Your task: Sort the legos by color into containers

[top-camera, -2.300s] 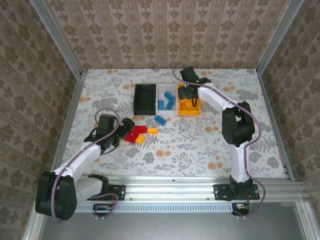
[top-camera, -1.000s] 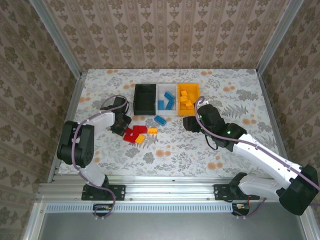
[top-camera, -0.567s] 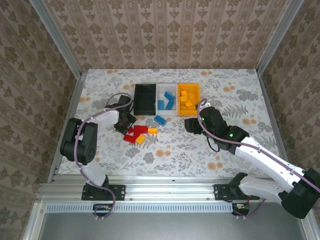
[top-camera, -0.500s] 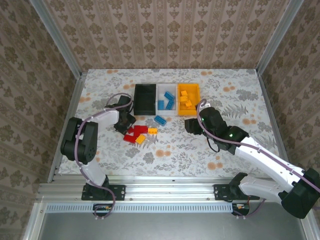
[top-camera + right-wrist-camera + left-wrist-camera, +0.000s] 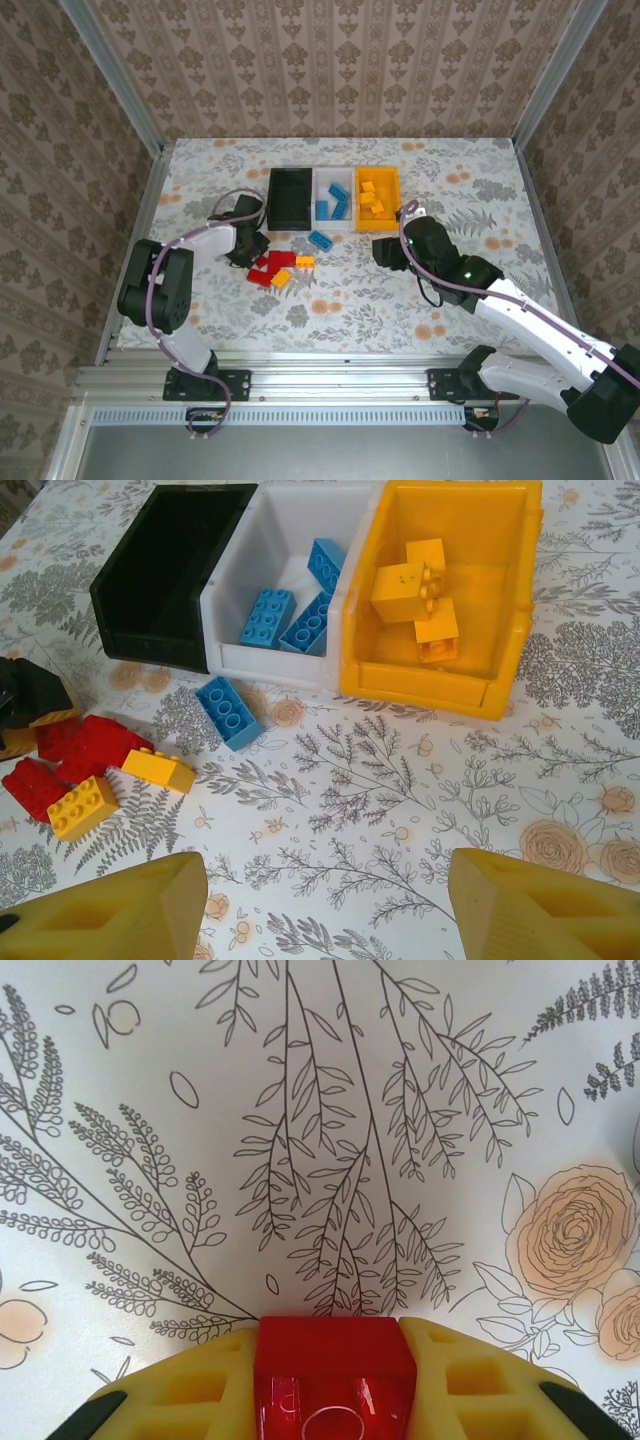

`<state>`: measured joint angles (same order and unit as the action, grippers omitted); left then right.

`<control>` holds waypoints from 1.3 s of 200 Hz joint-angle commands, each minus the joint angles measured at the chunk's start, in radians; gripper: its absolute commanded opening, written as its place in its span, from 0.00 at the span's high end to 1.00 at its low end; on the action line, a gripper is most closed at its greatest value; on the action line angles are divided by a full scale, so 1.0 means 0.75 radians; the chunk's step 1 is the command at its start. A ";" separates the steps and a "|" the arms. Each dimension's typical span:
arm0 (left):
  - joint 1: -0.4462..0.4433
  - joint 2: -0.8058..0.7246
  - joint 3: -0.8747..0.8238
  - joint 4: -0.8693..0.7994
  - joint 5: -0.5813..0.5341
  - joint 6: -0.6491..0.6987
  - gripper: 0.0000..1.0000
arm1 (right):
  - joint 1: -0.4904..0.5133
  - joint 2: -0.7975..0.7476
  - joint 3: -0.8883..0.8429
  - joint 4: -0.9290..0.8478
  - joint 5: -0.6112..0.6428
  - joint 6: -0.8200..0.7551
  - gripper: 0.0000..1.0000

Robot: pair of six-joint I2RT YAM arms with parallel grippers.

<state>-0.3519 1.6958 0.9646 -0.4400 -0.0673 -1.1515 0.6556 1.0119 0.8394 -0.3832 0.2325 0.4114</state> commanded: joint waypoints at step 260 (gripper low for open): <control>-0.243 0.591 1.185 -0.406 -0.411 0.785 0.61 | 0.007 -0.146 -0.219 0.056 -0.129 0.107 0.00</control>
<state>-0.5354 2.1921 1.8877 -0.7334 -0.3103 -0.5743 0.6571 0.9264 0.6777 -0.3000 0.1226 0.4789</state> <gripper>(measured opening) 0.346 0.999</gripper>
